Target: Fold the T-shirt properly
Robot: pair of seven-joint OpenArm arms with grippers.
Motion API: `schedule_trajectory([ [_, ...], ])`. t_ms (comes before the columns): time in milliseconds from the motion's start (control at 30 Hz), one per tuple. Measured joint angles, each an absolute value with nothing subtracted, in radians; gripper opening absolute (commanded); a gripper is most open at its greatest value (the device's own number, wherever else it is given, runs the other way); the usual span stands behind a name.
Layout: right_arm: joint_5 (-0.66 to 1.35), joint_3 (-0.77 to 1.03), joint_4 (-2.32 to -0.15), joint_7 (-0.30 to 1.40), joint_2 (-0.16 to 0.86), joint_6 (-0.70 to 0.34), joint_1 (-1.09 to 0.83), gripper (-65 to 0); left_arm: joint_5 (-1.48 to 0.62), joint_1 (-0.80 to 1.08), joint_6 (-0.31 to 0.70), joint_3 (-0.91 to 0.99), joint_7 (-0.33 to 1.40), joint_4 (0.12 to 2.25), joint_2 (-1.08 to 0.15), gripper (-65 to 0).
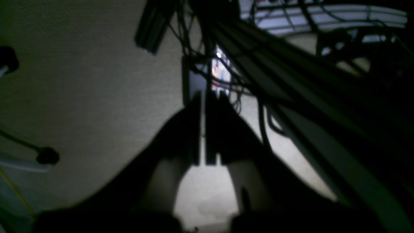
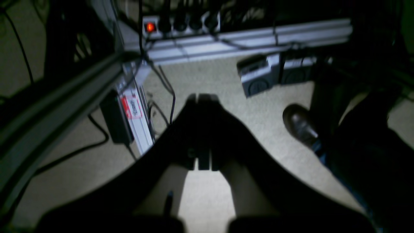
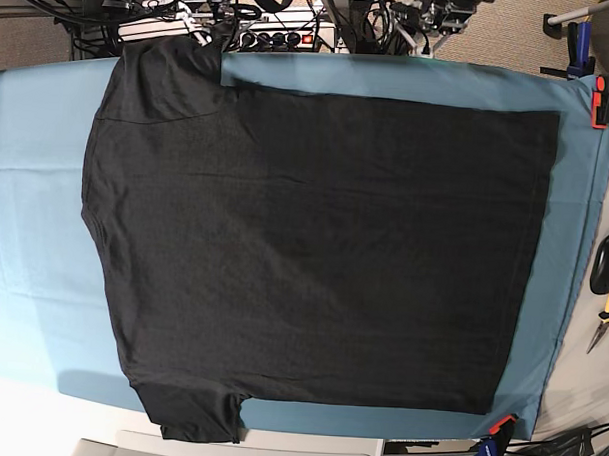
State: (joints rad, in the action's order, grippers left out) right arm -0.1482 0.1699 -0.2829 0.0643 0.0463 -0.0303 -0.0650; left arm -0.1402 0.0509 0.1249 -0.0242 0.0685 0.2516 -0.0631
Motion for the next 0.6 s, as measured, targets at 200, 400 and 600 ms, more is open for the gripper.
schedule_trajectory([
  [200,-0.100,0.170,-0.410,0.025,0.073,-0.037,-0.154,-65.0,-0.140,0.161,0.128,-0.024,0.077,0.334,-0.074,-65.0],
  [400,-0.076,0.170,-0.508,0.017,0.119,-0.037,-0.216,-65.0,-0.139,0.298,0.128,-0.024,0.076,0.516,-0.099,-65.0],
  [600,-0.072,0.170,-0.567,0.022,0.141,-0.048,-0.330,-65.0,-0.142,0.430,0.127,-0.024,0.089,0.715,-0.136,-65.0],
])
